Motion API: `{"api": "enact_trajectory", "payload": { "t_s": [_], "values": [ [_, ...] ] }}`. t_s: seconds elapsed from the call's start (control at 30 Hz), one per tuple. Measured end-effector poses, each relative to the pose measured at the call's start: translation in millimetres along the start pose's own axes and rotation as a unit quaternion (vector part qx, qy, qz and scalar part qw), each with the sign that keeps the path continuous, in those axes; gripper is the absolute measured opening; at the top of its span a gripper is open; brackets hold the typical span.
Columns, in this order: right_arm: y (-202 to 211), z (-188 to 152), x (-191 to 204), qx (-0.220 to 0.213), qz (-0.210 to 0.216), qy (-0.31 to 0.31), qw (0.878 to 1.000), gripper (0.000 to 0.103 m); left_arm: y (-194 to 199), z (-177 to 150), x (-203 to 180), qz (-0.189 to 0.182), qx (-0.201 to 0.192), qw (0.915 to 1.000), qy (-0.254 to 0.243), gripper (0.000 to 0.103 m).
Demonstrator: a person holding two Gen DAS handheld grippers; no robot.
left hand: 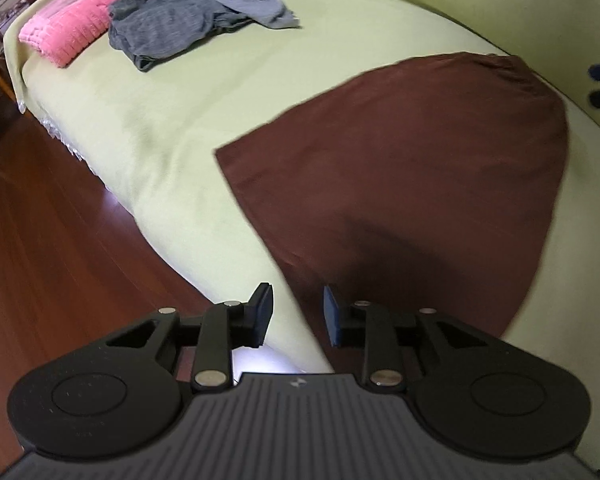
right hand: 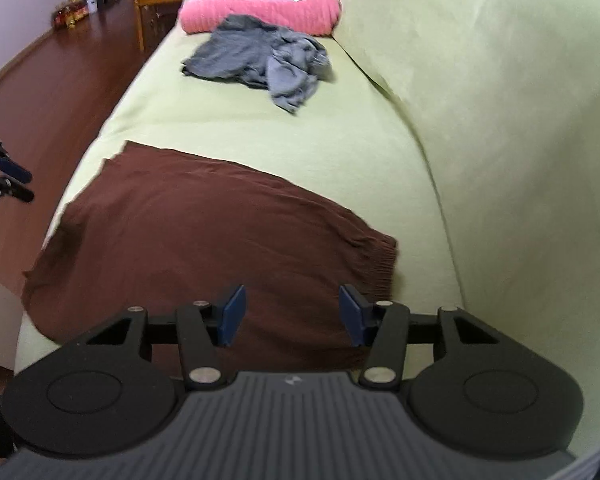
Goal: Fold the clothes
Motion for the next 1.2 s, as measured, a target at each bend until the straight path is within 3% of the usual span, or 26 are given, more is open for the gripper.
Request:
{"api": "enact_trajectory", "payload": {
  "t_s": [0.13,0.33,0.47,0.57,0.7,0.77,0.8,0.83,0.9,1.03,1.1,1.2],
  "values": [
    [14,-10,29,-0.008,-0.012,-0.096,0.995,0.047,12,-1,-18,-0.016,0.014,0.9995,0.022,0.033],
    [20,-17,69,-0.016,-0.052,-0.178,0.983,0.047,9,27,-7,-0.046,0.023,0.9962,-0.070,0.033],
    [7,5,83,-0.032,-0.088,-0.191,0.977,0.047,-11,71,16,-0.080,0.018,0.9860,-0.145,0.034],
    [-8,26,79,-0.044,-0.144,-0.243,0.958,0.046,-36,109,28,-0.135,0.009,0.9684,-0.209,0.037],
    [-27,41,75,-0.065,-0.289,-0.355,0.887,0.046,-94,160,24,-0.248,-0.005,0.9224,-0.296,0.037],
    [-34,42,85,-0.073,-0.354,-0.401,0.842,0.046,-123,186,19,-0.298,-0.002,0.8948,-0.333,0.037],
    [-37,43,92,-0.076,-0.372,-0.425,0.822,0.046,-128,194,14,-0.313,-0.001,0.8804,-0.356,0.037],
    [-39,43,98,-0.078,-0.382,-0.442,0.808,0.046,-135,206,7,-0.329,-0.002,0.8596,-0.391,0.037],
    [-44,50,118,-0.089,-0.394,-0.482,0.778,0.046,-140,216,-4,-0.346,-0.002,0.8389,-0.420,0.040],
    [-55,61,150,-0.120,-0.409,-0.516,0.743,0.046,-152,240,-41,-0.398,0.014,0.8111,-0.429,0.042],
    [-72,58,162,-0.134,-0.431,-0.530,0.718,0.046,-158,247,-71,-0.438,0.014,0.7878,-0.433,0.042],
    [-87,58,175,-0.130,-0.462,-0.549,0.684,0.046,-169,250,-112,-0.462,0.026,0.7554,-0.464,0.042]
  ]
}}
Point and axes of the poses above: each gripper's, at about its wrist camera, not at the fingertips, and y roughly against the way its jaws point, x to its left, z to its top, the point moved 8 cm from there along -y, roughly the way its jaws point, and after that the axes turned 15 degrees about -x, right-handed, at the moved point
